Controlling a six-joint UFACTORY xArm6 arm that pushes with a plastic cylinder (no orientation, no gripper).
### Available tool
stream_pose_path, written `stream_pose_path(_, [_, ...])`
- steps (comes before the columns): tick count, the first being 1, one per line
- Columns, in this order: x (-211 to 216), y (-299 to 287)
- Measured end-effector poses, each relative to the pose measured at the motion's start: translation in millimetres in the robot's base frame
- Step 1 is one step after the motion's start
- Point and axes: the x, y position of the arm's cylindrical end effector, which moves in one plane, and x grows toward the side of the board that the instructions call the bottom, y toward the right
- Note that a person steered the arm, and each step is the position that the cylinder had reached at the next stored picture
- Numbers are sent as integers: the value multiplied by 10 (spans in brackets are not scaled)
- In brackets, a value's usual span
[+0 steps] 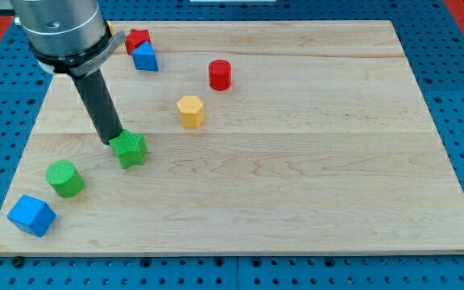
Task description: Push the green star and the yellow hexagon to the bottom right side
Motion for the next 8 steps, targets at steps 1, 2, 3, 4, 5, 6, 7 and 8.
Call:
stream_pose_path(1, [-335, 44])
stream_pose_path(2, [-643, 476])
stream_pose_path(3, [-650, 847])
stream_pose_path(4, [-340, 946])
stream_pose_path(5, [-520, 789])
stream_pose_path(6, [-964, 759])
stream_pose_path(7, [-1325, 1011])
stream_pose_path(8, [-1336, 1312])
